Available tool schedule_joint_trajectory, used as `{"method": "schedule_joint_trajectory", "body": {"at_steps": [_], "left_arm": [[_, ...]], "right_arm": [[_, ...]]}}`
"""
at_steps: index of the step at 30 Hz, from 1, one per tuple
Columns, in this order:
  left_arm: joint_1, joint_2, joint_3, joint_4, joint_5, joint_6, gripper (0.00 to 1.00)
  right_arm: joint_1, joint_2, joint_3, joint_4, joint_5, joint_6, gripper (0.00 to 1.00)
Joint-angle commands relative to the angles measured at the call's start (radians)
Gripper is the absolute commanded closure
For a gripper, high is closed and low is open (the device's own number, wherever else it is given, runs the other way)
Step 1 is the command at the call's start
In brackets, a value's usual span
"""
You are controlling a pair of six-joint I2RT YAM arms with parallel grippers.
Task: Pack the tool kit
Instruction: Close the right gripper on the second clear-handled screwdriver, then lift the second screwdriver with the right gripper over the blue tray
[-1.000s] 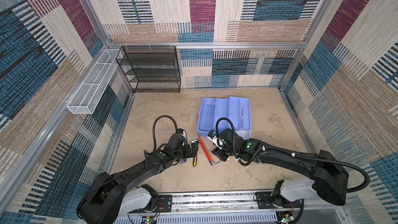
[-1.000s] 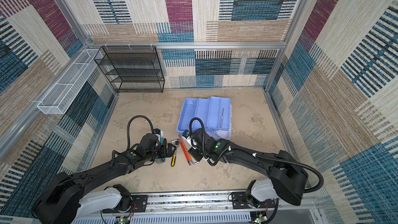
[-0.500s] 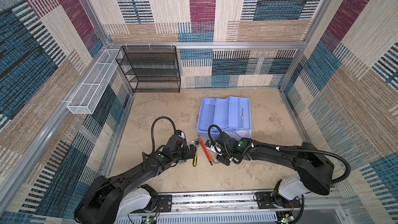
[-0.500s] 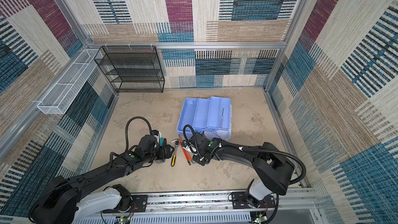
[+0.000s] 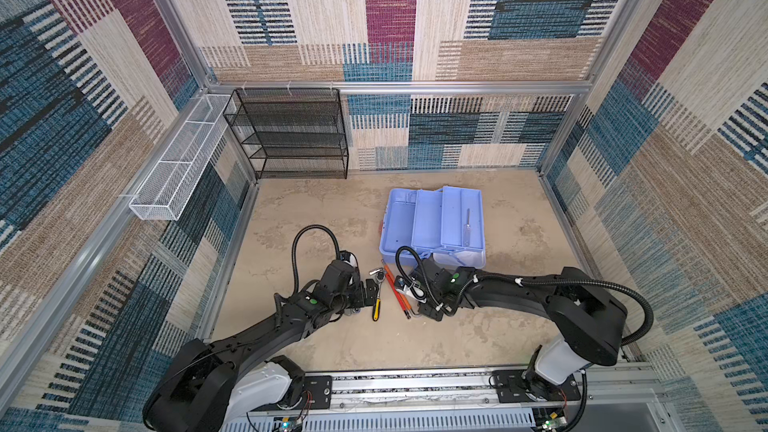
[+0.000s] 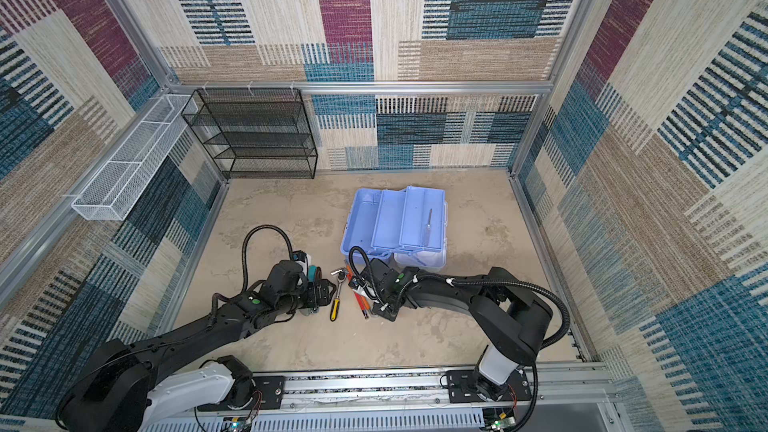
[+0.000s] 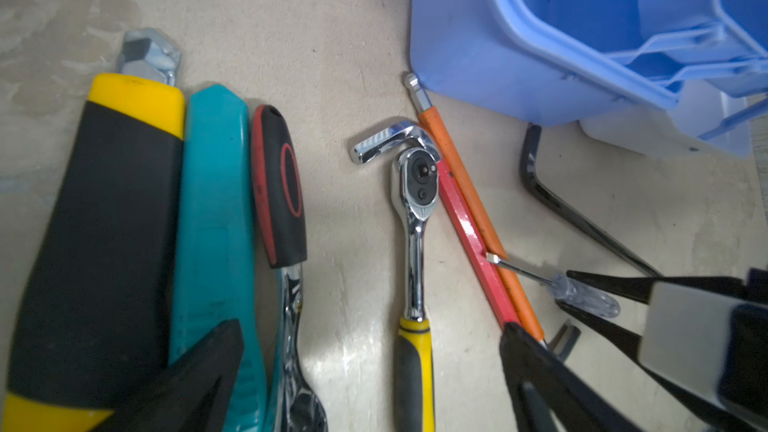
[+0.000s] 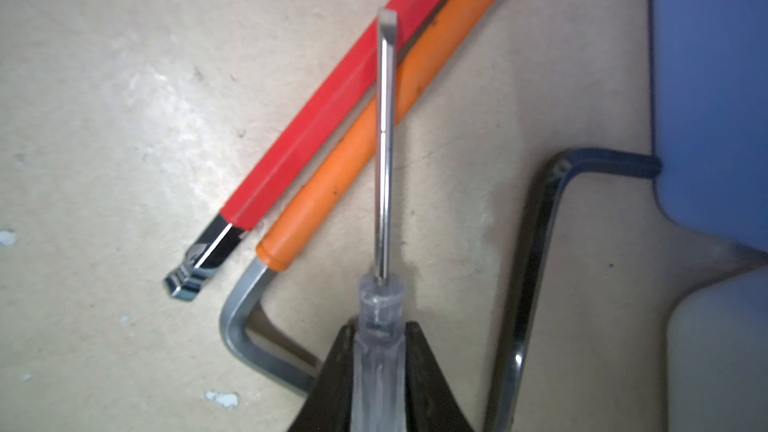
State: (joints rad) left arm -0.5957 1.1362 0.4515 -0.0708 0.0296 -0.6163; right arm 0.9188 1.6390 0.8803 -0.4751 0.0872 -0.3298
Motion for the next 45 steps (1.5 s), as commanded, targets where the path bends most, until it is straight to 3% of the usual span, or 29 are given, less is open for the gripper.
{"method": "schedule_joint_trajectory", "body": {"at_steps": [1, 12, 23, 28, 34, 45], "left_arm": [[0.000, 0.000, 0.003, 0.004, -0.014, 0.014, 0.00], [0.000, 0.004, 0.016, -0.022, -0.012, 0.028, 0.00], [-0.001, -0.010, 0.016, -0.032, -0.013, 0.030, 0.01], [-0.001, -0.009, 0.017, -0.032, -0.013, 0.029, 0.01], [-0.002, 0.001, 0.019, -0.028, -0.005, 0.027, 0.01], [-0.012, 0.009, 0.024, -0.018, 0.012, 0.037, 0.04]], "right_arm": [[0.000, 0.030, -0.001, -0.040, 0.013, -0.011, 0.78], [-0.012, 0.014, 0.017, 0.016, -0.017, 0.033, 0.92], [-0.052, -0.172, -0.007, 0.126, -0.159, 0.129, 0.92], [-0.153, -0.315, -0.033, 0.187, -0.244, 0.208, 0.92], [-0.322, -0.474, -0.051, 0.230, -0.253, 0.326, 0.91], [-0.594, -0.478, -0.027, 0.229, -0.218, 0.476, 0.89]]}}
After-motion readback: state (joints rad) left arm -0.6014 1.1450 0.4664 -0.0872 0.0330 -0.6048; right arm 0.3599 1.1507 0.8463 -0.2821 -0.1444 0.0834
